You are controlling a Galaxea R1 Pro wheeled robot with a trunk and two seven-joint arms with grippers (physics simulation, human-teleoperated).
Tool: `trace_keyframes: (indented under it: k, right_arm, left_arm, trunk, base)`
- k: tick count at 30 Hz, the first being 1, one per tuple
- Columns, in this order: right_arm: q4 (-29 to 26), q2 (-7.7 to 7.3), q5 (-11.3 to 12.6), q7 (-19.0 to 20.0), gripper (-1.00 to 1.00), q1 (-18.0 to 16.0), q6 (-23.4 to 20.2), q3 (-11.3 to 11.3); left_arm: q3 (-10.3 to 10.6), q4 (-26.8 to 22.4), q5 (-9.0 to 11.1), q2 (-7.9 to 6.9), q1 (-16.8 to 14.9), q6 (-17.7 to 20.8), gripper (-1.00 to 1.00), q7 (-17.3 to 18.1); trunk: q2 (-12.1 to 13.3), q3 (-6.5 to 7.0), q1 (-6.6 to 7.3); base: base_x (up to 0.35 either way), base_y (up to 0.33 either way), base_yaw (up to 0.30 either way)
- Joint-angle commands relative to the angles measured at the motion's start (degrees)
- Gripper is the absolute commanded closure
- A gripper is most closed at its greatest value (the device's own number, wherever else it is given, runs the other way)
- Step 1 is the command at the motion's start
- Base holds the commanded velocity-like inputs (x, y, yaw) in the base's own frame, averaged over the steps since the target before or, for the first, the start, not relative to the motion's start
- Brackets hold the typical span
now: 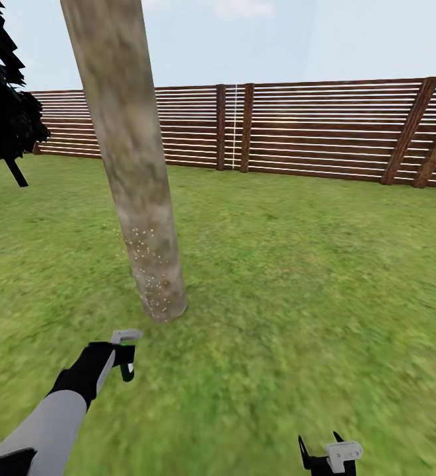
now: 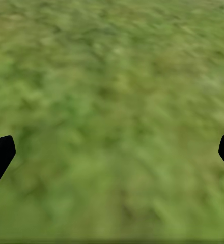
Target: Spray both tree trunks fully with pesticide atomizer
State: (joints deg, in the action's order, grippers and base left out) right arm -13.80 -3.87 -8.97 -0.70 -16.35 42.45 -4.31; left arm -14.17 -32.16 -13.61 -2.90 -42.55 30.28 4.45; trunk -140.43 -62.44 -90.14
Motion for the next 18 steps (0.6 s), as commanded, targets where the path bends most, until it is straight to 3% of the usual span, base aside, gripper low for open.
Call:
trace_keyframes:
  k: [1, 5, 9, 13, 18]
  right_arm:
    - [0.0, 0.00, 0.0, 0.0, -1.00, 0.0, 0.0, 0.0]
    - [0.0, 0.00, 0.0, 0.0, -1.00, 0.0, 0.0, 0.0]
    - [-0.1, 0.00, 0.0, 0.0, -1.00, 0.0, 0.0, 0.0]
    - [-0.1, 0.00, 0.0, 0.0, -1.00, 0.0, 0.0, 0.0]
    - [-0.1, 0.00, 0.0, 0.0, -1.00, 0.0, 0.0, 0.0]
  left_arm:
    - [-0.1, 0.0, 0.0, 0.00, 0.1, -0.2, 1.00, 0.0]
    - [-0.2, 0.1, -0.1, -0.07, 0.1, -0.3, 1.00, -0.1]
    - [-0.2, 0.2, -0.1, -0.14, 0.5, -0.6, 1.00, -0.5]
    - [-0.3, 0.2, 0.2, 0.24, 0.8, -0.6, 1.00, -7.5]
    - [-0.4, 0.2, 0.3, 1.96, 0.9, -0.7, 1.00, -9.0]
  trunk:
    - [0.0, 0.00, 0.00]
    - [0.0, 0.00, 0.00]
    - [0.0, 0.00, 0.00]
    - [0.0, 0.00, 0.00]
    - [0.0, 0.00, 0.00]
  base:
    - [0.000, 0.000, 0.000]
    - [0.000, -0.006, 0.000]
    - [0.000, -0.208, 0.000]
    - [0.000, -0.267, 0.000]
    - [0.000, -0.252, 0.000]
